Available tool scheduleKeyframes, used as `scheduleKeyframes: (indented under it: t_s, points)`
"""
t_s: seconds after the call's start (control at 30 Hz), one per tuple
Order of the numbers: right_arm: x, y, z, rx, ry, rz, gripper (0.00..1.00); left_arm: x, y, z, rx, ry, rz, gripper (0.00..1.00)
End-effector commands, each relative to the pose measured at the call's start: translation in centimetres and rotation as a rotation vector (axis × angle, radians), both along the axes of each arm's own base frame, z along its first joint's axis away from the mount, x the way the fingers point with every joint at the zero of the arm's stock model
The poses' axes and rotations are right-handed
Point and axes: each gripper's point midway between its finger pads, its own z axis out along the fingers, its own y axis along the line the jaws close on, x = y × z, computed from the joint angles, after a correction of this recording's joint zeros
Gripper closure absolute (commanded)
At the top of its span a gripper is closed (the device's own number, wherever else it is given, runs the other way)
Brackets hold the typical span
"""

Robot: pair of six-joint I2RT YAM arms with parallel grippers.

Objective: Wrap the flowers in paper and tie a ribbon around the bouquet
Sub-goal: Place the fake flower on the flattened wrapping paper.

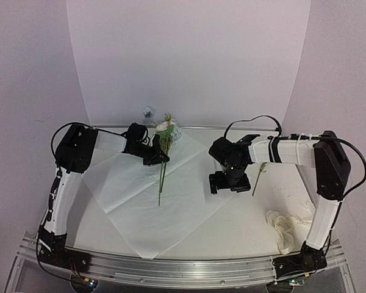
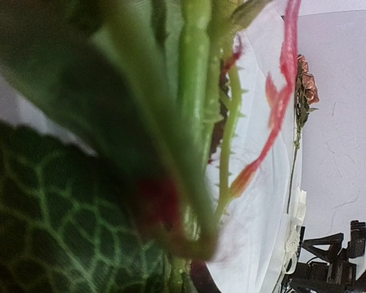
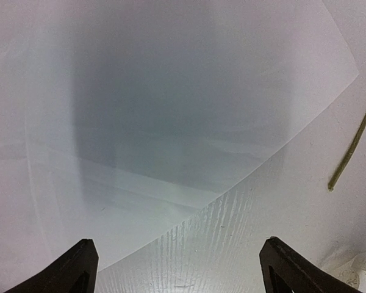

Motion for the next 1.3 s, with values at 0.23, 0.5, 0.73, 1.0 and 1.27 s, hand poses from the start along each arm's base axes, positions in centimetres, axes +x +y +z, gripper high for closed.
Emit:
scheduleKeyframes:
  t_s: [0.23, 0.5, 0.73, 1.0, 1.27]
  points:
    - [-0.7, -1.1, 1.1, -0.001, -0.045, -0.023, 0.06, -0.7, -0.2, 4.8, -0.05, -0.052, 0.019, 0.81]
    - [0.2, -2.1, 3.1, -0.042, -0.108, -0.024, 0.03, 0.8, -0.6, 8.3, -0.05, -0.107, 0.02, 0.49]
    - [3.3, -7.7, 3.9, -0.101, -0.118, -0.215, 0.04, 0.6, 1.0, 10.7, 0.012, -0.141, 0.073, 0.2]
    - [8.8, -15.3, 3.2, -0.162, -0.101, -0.5, 0.17, -0.1, 4.4, 12.9, 0.138, -0.163, 0.182, 0.01]
    - [13.2, -19.3, 0.2, -0.218, -0.045, -0.657, 0.18, -3.4, 5.6, 17.5, 0.107, -0.198, 0.173, 0.0]
